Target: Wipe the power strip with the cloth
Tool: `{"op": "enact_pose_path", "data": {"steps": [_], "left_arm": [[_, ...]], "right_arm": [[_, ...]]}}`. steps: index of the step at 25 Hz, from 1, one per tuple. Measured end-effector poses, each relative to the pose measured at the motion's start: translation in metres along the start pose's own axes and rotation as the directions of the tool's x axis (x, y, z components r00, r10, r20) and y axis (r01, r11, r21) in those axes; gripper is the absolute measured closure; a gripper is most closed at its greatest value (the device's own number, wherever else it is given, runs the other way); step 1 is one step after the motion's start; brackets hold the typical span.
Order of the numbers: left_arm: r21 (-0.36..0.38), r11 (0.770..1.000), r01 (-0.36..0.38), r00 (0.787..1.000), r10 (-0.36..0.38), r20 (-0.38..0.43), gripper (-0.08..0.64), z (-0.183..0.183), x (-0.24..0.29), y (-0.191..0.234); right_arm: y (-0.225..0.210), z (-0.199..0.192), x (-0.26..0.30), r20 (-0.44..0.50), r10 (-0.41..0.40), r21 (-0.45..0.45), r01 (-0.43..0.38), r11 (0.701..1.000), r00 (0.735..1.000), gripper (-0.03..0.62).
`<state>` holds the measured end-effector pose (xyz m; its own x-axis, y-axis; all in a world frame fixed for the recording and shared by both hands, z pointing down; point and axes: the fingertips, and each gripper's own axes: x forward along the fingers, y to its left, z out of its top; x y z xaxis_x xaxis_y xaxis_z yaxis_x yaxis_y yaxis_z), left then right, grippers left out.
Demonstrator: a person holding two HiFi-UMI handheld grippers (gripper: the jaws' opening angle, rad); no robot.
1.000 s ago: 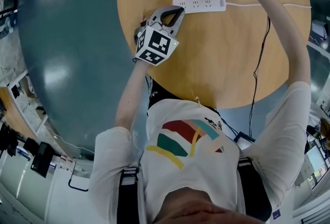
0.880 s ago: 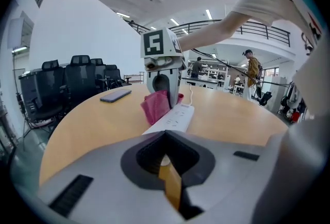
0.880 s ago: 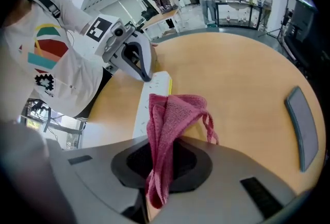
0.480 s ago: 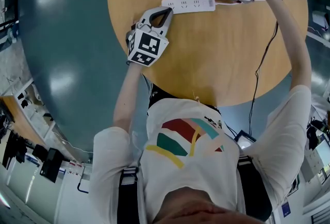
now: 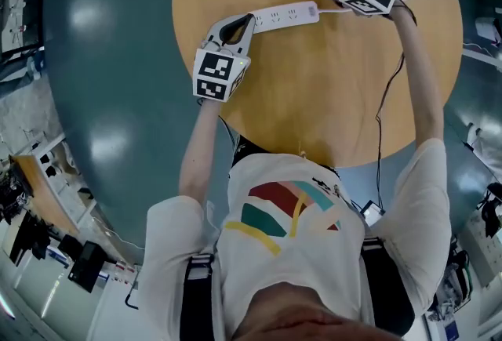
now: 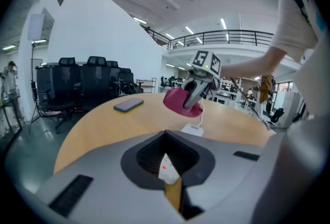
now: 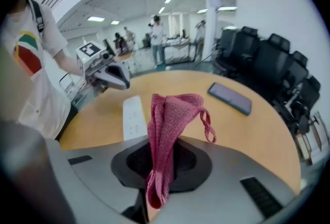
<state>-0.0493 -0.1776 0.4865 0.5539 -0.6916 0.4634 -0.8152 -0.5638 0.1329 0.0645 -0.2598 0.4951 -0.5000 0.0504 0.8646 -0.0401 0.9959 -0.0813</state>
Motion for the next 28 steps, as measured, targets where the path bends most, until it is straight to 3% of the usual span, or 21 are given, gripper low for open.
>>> {"op": "enact_pose_path", "data": {"steps": [2,5,7,10,12,16,18,24,28], "left_arm": [[-0.01,1.0,-0.017,0.998,0.017,0.06,0.517,0.03,-0.009,0.0],[0.008,1.0,-0.026,0.989,0.024,0.147,0.517,0.073,-0.025,-0.011],[0.004,1.0,-0.022,0.978,0.02,0.207,0.517,0.092,-0.038,-0.026],[-0.017,1.0,-0.018,0.957,0.022,0.29,0.517,0.111,-0.061,-0.047],[-0.036,0.999,-0.028,0.94,0.038,0.339,0.517,0.116,-0.077,-0.058],[-0.066,0.997,-0.037,0.909,0.061,0.413,0.517,0.12,-0.107,-0.082],[-0.052,0.998,-0.041,0.902,0.059,0.427,0.517,0.121,-0.118,-0.093],[-0.002,0.999,-0.048,0.895,0.044,0.443,0.517,0.124,-0.126,-0.121],[0.009,0.998,-0.058,0.89,0.047,0.454,0.517,0.129,-0.135,-0.123]], "right_arm": [[0.003,0.022,-0.021,0.184,-0.153,0.132,0.129,0.983,0.971,0.553],[0.026,0.045,-0.059,0.373,-0.377,0.352,0.247,0.903,0.848,0.553],[0.052,0.049,-0.081,0.394,-0.513,0.454,0.324,0.83,0.763,0.553],[0.095,0.049,-0.113,0.349,-0.68,0.548,0.448,0.706,0.645,0.553],[0.125,0.052,-0.128,0.364,-0.734,0.61,0.449,0.653,0.573,0.553],[0.181,0.054,-0.146,0.436,-0.779,0.718,0.348,0.603,0.451,0.554],[0.202,0.056,-0.149,0.467,-0.775,0.733,0.304,0.609,0.427,0.554],[0.228,0.059,-0.153,0.501,-0.748,0.684,0.331,0.65,0.434,0.554],[0.233,0.072,-0.159,0.525,-0.742,0.671,0.334,0.663,0.418,0.554]]}}
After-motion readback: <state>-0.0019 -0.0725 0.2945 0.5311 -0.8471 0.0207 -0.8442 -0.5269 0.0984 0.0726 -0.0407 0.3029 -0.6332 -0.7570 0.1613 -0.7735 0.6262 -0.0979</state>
